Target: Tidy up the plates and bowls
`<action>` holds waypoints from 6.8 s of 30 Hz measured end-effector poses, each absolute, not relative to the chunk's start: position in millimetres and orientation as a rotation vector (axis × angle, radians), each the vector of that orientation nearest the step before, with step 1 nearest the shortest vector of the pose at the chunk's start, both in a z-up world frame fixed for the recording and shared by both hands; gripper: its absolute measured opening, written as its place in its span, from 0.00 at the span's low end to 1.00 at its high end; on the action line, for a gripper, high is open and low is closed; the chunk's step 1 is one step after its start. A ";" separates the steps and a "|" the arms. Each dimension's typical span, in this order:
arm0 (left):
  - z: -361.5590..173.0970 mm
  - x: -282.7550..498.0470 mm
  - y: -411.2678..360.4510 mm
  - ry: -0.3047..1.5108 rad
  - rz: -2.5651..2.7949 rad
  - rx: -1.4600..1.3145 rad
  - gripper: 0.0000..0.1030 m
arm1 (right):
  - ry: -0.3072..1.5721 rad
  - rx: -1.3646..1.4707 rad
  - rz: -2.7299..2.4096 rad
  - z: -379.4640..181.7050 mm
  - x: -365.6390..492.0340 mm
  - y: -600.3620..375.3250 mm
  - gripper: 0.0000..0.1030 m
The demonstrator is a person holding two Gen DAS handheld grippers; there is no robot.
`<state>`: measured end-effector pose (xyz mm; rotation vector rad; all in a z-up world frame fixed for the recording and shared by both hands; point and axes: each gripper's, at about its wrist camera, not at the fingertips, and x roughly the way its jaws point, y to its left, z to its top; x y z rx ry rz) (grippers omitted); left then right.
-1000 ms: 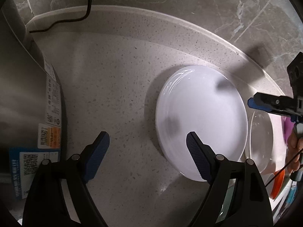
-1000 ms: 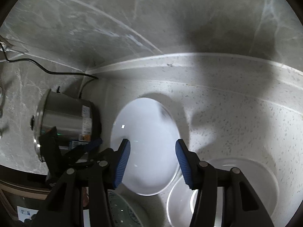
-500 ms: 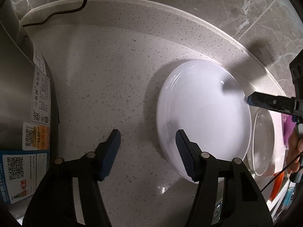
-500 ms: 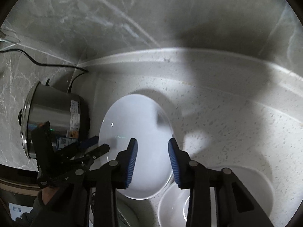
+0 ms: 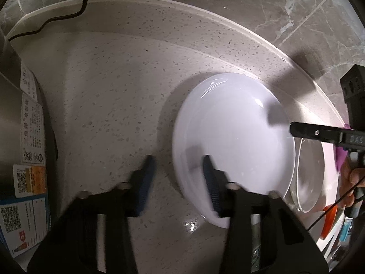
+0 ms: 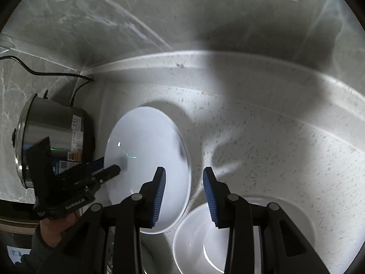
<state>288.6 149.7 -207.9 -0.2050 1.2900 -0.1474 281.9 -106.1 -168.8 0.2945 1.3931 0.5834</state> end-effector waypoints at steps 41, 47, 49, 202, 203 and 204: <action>-122.3 281.2 162.3 1.204 -0.228 -0.283 0.10 | 1.266 0.294 0.466 -110.2 261.3 -121.7 0.09; -88.1 247.5 156.7 1.179 -0.296 -0.291 0.10 | 1.196 0.304 0.461 -64.4 222.6 -134.0 0.09; -78.3 233.8 154.2 1.171 -0.323 -0.284 0.10 | 1.177 0.307 0.454 -52.5 202.7 -137.5 0.09; -203.1 291.1 -9.4 1.472 -0.740 0.052 0.25 | 1.254 0.828 0.330 -205.1 172.7 -277.7 0.34; -203.0 290.9 -13.5 1.473 -0.741 0.057 0.23 | 1.265 0.817 0.329 -205.9 175.1 -275.1 0.26; -203.6 289.1 -16.7 1.476 -0.737 0.075 0.16 | 1.280 0.805 0.322 -207.1 176.9 -272.8 0.17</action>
